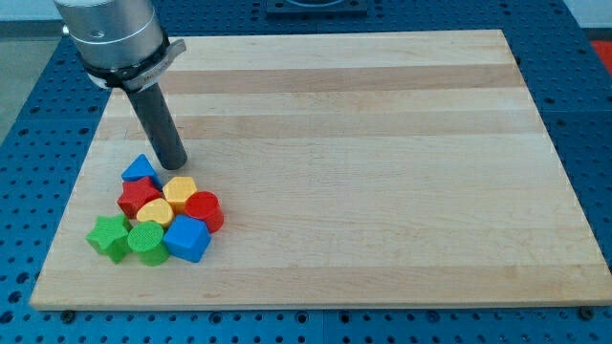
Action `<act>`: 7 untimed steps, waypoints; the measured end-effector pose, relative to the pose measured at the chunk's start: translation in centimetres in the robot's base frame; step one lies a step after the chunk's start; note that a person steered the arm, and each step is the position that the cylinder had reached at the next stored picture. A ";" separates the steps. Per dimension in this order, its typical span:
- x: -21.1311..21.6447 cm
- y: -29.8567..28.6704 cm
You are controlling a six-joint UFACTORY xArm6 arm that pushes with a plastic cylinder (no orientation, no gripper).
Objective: Push the blue triangle towards center
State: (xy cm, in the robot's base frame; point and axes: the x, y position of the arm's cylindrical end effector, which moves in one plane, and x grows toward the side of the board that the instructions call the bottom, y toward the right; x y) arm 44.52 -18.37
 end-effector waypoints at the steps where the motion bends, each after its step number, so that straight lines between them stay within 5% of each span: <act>1: 0.0 0.0; 4: -3.7 -5.2; 7: 3.1 -12.1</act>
State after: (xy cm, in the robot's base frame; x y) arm 47.66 -30.47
